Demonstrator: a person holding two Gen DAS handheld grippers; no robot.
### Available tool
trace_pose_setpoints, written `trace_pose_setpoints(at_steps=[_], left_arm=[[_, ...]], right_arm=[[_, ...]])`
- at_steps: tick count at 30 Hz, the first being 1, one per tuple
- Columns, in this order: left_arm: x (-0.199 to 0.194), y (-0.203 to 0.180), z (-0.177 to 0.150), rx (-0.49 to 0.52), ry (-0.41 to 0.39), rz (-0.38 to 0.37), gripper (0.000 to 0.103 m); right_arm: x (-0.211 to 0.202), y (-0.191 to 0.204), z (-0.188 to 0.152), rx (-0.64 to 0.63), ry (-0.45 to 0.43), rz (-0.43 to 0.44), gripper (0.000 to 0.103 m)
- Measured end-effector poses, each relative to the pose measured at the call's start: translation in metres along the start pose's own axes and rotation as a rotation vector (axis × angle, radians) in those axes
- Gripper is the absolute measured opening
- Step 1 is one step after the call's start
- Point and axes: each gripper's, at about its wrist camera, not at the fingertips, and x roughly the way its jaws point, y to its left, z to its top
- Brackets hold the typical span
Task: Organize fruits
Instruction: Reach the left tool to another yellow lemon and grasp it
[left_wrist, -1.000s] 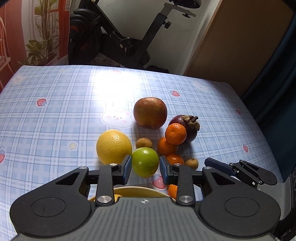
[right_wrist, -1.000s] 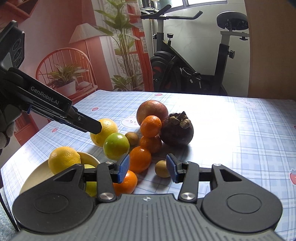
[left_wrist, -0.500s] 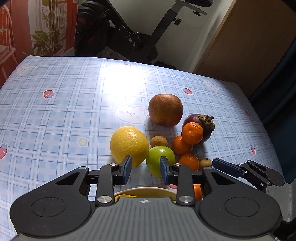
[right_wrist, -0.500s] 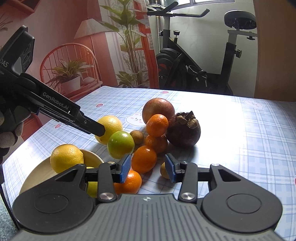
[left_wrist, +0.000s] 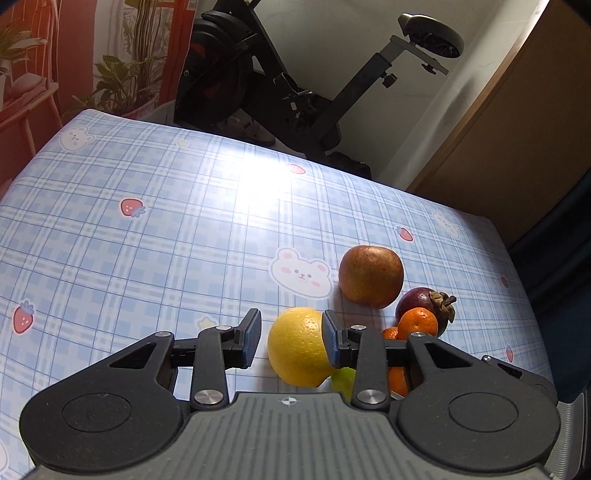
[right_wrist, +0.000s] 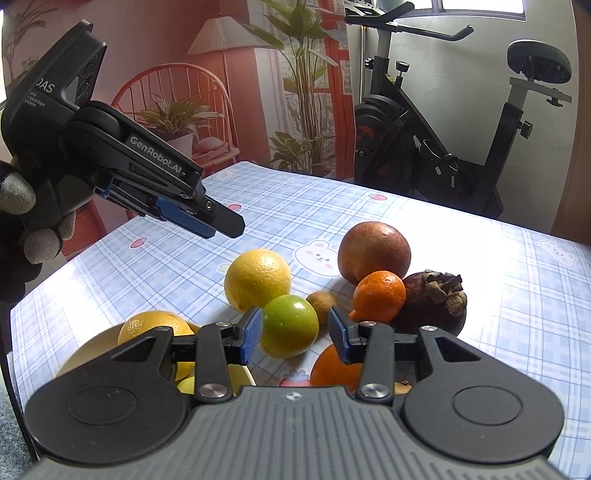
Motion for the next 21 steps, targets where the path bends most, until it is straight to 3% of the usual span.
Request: trace_pose_setpoints(at_steps=[6,14,21], left_arm=[[0.019,-0.003,-0.002,-0.007,0.025,-0.026,0.040],[0.026,0.005,-0.003,-0.013,0.011,-0.055,0.050],[0.027,0.021,0.004,-0.052,-0.009,-0.072,0.050]], right_arm=[[0.010,0.006,0.006,-0.025,0.024,0.010,0.043],[0.029,0.012,0.014,-0.081,0.062,0.004,0.043],[0.043,0.015,0.028,-0.140,0.080,0.007,0.043]])
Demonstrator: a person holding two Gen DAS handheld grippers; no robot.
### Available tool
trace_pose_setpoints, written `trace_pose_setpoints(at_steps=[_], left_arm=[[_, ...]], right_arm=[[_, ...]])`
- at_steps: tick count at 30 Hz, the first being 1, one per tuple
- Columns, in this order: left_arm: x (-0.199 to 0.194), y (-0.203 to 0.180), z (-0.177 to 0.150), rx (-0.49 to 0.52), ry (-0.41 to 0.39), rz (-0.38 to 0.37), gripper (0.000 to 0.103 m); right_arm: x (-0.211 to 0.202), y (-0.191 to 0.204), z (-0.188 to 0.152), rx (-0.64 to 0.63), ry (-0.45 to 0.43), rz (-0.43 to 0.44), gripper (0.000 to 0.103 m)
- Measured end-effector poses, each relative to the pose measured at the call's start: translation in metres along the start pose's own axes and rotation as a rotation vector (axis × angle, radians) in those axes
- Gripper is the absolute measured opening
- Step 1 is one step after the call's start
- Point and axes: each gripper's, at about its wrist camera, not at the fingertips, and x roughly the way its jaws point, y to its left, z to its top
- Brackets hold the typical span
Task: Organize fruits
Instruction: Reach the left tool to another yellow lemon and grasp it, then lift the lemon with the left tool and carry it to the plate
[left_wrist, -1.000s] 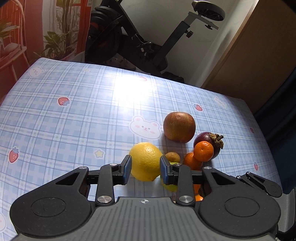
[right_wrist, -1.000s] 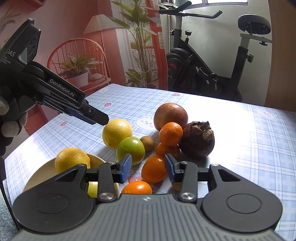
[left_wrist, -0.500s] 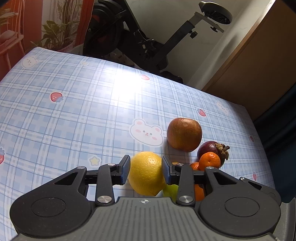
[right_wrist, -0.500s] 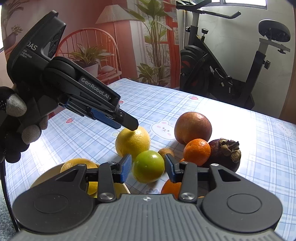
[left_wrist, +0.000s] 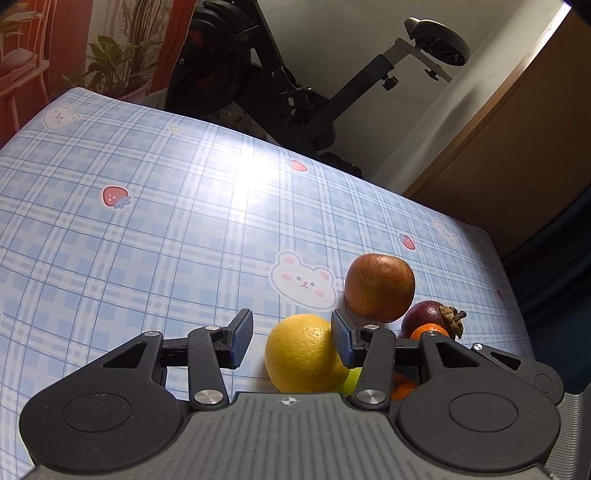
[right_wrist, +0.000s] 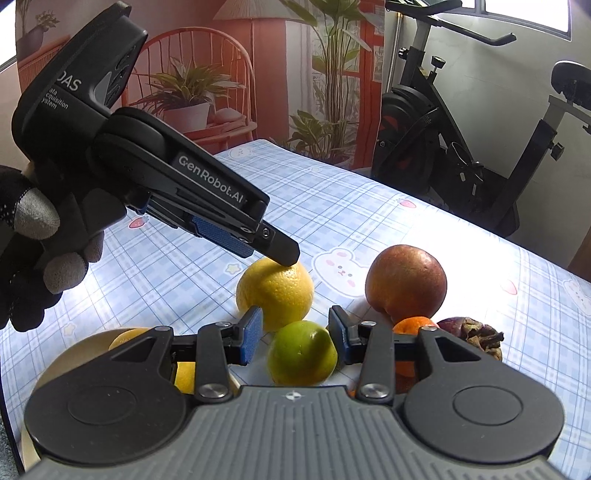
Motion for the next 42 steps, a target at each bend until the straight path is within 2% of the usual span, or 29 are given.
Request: trace_pose_setpoints(at_steps=[8,13,15,18,25,28,31,34,42], left_arm=[[0.006,0.004,0.005,-0.020,-0.005,-0.018,0.050],[0.006,0.014,0.006,-0.054,-0.013,-0.007,0.050],[0.006,0.020,0.006,-0.072,-0.012,-0.004,0.049],[0.005,0.026,0.007,-0.103,0.001,-0.027,0.047],[-0.005,0.034,0.006,-0.171,0.020,-0.110,0.046],[-0.002,0.030,0.004,-0.160,0.039,-0.128,0.046],[0.001,0.026,0.000,-0.124,0.050,-0.114,0.046],[0.005,0.029,-0.004,-0.141,0.056,-0.140,0.047],[0.000,0.029,-0.004,-0.117,0.057,-0.143,0.047]], right_arm=[[0.025,0.003,0.015,-0.044,0.067,0.051,0.044],[0.038,0.003,0.019,-0.044,0.104,0.071,0.058],[0.042,0.002,0.019,-0.038,0.114,0.080,0.060],[0.047,0.000,0.019,-0.016,0.130,0.110,0.057],[0.047,0.000,0.018,-0.010,0.118,0.118,0.057],[0.047,0.000,0.018,-0.004,0.115,0.118,0.057],[0.046,-0.002,0.017,-0.002,0.115,0.122,0.057],[0.050,-0.004,0.016,0.019,0.126,0.132,0.058],[0.047,0.001,0.013,0.010,0.098,0.121,0.058]])
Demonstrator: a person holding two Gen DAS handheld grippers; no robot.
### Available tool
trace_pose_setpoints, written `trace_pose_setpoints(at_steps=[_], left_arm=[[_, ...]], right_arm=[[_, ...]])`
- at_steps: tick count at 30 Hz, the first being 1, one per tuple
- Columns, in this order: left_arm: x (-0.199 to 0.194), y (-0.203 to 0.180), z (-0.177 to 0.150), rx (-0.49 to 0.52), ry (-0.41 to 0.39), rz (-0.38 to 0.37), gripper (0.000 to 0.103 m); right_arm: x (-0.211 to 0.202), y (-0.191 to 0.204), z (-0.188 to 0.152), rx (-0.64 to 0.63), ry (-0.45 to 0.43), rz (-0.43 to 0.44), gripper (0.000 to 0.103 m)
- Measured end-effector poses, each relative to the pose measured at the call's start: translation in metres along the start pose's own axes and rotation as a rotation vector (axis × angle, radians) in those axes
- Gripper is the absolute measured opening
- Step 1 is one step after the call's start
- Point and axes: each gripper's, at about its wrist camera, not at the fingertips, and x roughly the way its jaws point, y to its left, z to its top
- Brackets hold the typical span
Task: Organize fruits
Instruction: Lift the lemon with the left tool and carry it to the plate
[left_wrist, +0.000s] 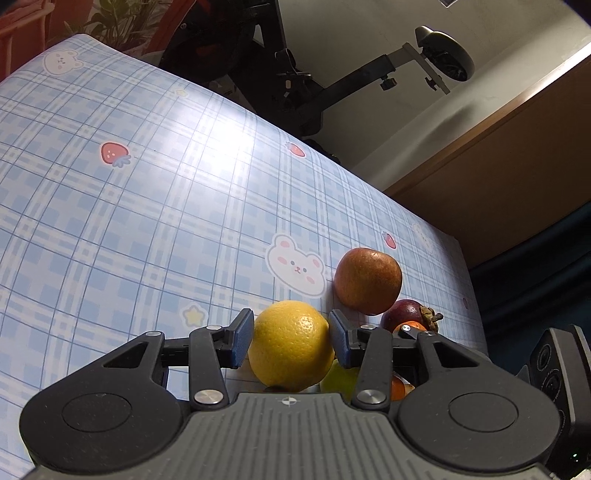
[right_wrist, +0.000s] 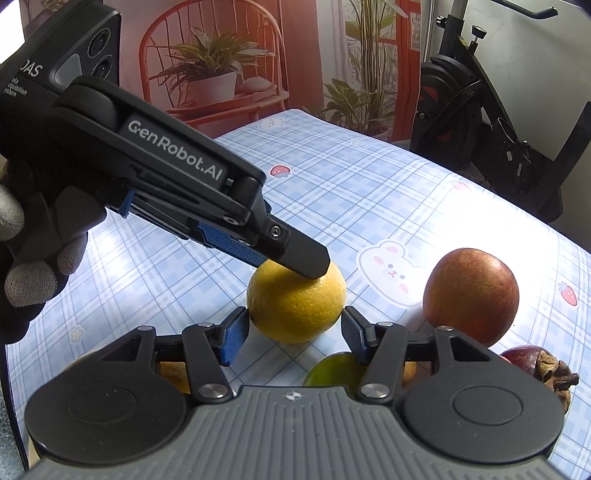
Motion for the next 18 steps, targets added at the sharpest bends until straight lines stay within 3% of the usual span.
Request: trace_pose_setpoints(at_steps=[8,18], left_arm=[[-0.032,-0.020,-0.006,0.057,-0.041,0.015,0.047],[-0.087,-0.037,-0.042,0.105,-0.075,0.037,0.047]], right_arm=[[-0.030,0.018,0.000,-0.009,-0.066,-0.002,0.058],[-0.070,0.064,-0.016,-0.032,-0.118,0.002,0.058]])
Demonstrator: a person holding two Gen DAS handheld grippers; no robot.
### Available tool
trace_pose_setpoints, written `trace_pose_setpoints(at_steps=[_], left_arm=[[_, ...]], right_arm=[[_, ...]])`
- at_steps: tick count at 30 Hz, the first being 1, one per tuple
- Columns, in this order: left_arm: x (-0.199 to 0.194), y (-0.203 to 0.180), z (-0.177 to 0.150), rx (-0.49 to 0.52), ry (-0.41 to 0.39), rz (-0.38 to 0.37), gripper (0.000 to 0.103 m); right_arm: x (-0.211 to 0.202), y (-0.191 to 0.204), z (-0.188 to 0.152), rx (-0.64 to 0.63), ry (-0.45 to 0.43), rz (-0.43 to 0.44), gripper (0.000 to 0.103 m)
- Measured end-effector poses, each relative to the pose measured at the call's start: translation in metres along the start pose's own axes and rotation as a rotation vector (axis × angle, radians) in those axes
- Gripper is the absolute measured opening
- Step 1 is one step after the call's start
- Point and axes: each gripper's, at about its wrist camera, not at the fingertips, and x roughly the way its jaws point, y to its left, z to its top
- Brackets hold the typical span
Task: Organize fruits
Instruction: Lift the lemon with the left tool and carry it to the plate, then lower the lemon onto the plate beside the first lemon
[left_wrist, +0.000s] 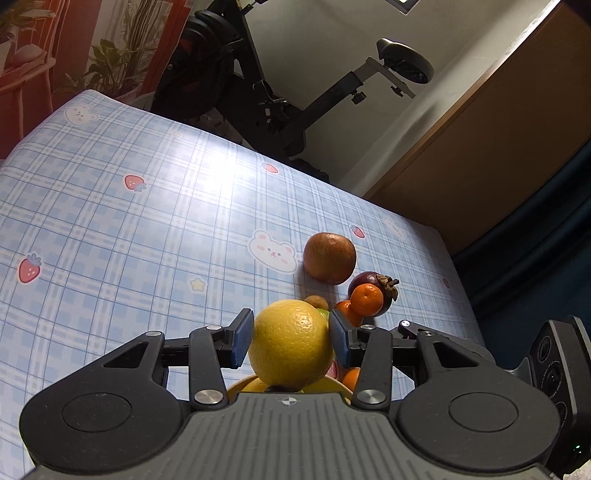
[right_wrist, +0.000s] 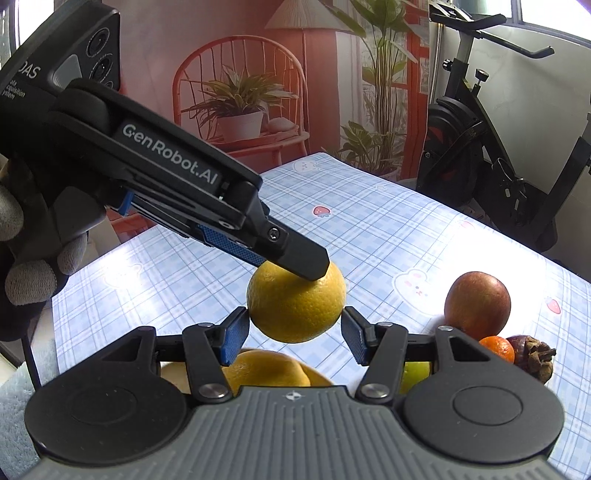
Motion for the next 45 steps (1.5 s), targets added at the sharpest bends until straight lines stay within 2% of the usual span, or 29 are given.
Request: trace_pose_setpoints(at_steps=[8,14,31,45], left_arm=[[-0.027,-0.005,-0.036,0.023,0.008,0.016,0.047],[-0.035,-0.009,-0.057,0.057,0.026,0.043,0.047],[-0.047,0.005,-0.074,0.041,0.057,0.088,0.047],[-0.016,0.025,-0.072,-0.003,0.115,0.088,0.046]], right_arm=[[-0.024,0.033,-0.024,0.010,-0.019,0.012,0.058],[-0.029,0.046,-0.039,0.037,-0.001,0.031,0.058],[-0.016,0.060,-0.044,0.040,0.029,0.096,0.058],[0.010,0.051,-0.056,0.108,0.086,0.085,0.058]])
